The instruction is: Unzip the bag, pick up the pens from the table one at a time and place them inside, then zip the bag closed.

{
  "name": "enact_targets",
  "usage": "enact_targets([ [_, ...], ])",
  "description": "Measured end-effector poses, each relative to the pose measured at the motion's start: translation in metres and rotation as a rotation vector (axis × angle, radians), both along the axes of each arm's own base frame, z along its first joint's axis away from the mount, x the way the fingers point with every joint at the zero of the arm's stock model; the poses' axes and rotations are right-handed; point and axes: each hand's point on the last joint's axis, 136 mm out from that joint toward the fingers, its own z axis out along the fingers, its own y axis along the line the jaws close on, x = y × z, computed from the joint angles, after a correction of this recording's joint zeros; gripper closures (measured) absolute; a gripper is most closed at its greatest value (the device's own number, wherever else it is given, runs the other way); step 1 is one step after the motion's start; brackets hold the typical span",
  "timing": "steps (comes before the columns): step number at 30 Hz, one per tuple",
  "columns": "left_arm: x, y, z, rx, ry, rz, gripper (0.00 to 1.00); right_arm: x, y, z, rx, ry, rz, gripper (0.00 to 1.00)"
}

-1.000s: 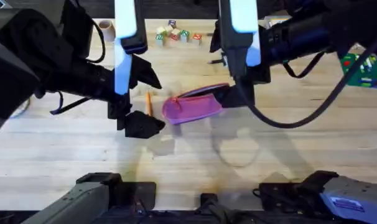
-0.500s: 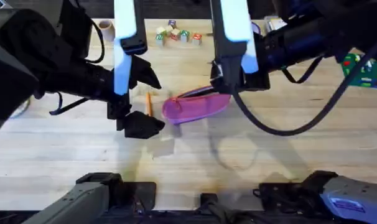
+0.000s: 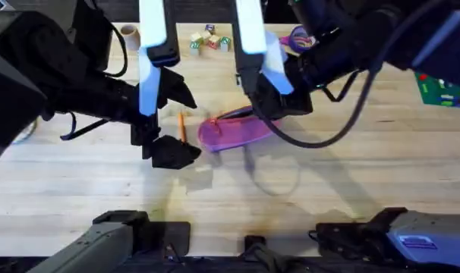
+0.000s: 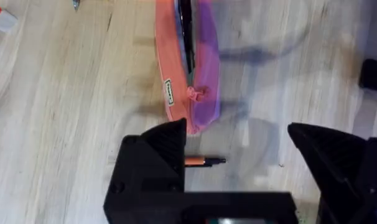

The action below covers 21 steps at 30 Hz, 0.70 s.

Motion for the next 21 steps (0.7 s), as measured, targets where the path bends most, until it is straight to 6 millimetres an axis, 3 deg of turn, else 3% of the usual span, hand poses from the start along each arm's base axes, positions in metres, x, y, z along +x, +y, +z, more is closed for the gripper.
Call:
enact_targets([
  [7, 0.0, 0.0, 0.0, 0.0, 0.0, 0.0, 0.006, 0.013, 0.009, -0.032, -0.032, 0.052, -0.003, 0.97],
  [10, 0.0, 0.0, 0.0, 0.0, 0.0, 0.0, 0.007, 0.025, 0.016, -0.055, -0.046, 0.074, -0.003, 0.971],
  [21, 0.0, 0.0, 0.0, 0.0, 0.0, 0.0, 0.006, 0.034, 0.022, -0.084, -0.068, 0.109, -0.003, 0.971],
])
